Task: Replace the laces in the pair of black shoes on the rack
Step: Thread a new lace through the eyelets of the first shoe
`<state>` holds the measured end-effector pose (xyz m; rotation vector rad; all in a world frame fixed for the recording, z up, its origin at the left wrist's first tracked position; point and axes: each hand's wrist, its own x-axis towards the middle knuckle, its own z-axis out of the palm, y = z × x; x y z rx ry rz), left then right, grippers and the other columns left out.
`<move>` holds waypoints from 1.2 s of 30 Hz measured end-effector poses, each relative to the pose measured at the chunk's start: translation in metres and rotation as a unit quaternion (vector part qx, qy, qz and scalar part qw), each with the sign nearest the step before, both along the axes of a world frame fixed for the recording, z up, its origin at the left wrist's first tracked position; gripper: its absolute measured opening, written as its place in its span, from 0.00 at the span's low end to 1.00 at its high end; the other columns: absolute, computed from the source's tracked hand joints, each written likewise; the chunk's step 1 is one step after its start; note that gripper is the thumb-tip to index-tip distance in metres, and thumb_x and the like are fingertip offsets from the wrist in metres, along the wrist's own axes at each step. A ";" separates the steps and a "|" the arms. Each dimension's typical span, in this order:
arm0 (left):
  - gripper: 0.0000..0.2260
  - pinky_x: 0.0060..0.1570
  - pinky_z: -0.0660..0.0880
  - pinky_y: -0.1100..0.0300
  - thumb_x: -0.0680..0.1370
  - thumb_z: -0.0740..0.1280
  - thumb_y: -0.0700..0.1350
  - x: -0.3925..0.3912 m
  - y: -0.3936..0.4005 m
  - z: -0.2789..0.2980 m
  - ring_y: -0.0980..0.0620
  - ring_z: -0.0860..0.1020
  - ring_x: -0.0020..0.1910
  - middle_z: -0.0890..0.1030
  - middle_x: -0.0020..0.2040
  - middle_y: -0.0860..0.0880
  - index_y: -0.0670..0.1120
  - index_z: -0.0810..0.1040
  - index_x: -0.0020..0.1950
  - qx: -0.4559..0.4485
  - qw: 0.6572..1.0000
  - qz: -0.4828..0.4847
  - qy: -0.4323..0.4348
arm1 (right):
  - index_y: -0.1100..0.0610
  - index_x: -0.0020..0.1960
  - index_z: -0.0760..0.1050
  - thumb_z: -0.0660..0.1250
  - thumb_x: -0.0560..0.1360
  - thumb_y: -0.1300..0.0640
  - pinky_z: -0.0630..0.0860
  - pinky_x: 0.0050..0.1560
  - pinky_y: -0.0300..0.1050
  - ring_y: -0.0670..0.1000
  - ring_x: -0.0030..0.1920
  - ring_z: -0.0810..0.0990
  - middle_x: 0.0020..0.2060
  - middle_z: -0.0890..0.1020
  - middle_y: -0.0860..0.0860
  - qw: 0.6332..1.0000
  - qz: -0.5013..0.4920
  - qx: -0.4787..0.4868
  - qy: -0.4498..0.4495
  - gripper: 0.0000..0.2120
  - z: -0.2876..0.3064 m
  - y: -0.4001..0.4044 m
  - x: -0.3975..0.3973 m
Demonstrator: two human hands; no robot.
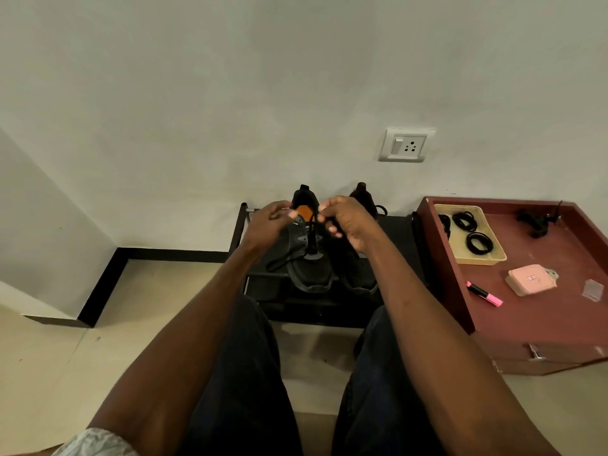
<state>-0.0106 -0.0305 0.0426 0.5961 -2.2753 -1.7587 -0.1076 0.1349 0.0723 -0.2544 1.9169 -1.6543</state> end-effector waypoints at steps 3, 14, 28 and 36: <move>0.08 0.48 0.76 0.66 0.79 0.69 0.43 -0.013 0.008 0.005 0.54 0.81 0.42 0.84 0.41 0.48 0.40 0.82 0.55 0.063 0.992 -0.112 -0.012 | 0.59 0.47 0.74 0.68 0.78 0.63 0.60 0.23 0.39 0.46 0.23 0.67 0.31 0.79 0.51 0.999 0.033 0.012 0.007 0.03 -0.004 -0.009 0.002; 0.08 0.46 0.75 0.54 0.78 0.67 0.42 -0.009 -0.019 -0.038 0.43 0.81 0.46 0.83 0.44 0.44 0.41 0.85 0.45 -0.126 0.963 0.211 -0.109 | 0.66 0.51 0.78 0.60 0.78 0.74 0.78 0.33 0.38 0.49 0.34 0.81 0.38 0.83 0.57 0.998 0.005 0.032 -0.054 0.10 -0.042 0.018 -0.018; 0.05 0.52 0.78 0.45 0.78 0.71 0.43 -0.040 0.009 -0.067 0.40 0.83 0.46 0.86 0.45 0.42 0.48 0.86 0.52 -0.042 0.995 -0.080 -0.035 | 0.65 0.54 0.72 0.70 0.77 0.66 0.76 0.30 0.41 0.51 0.31 0.80 0.37 0.83 0.58 0.999 -0.001 0.041 0.030 0.08 -0.077 -0.004 -0.022; 0.04 0.48 0.73 0.67 0.79 0.69 0.39 -0.054 0.022 -0.087 0.53 0.76 0.46 0.78 0.45 0.49 0.41 0.84 0.47 -0.138 0.990 0.022 -0.022 | 0.62 0.47 0.74 0.66 0.81 0.60 0.76 0.34 0.44 0.50 0.33 0.79 0.40 0.84 0.59 0.994 -0.058 0.087 0.019 0.06 -0.106 -0.006 -0.037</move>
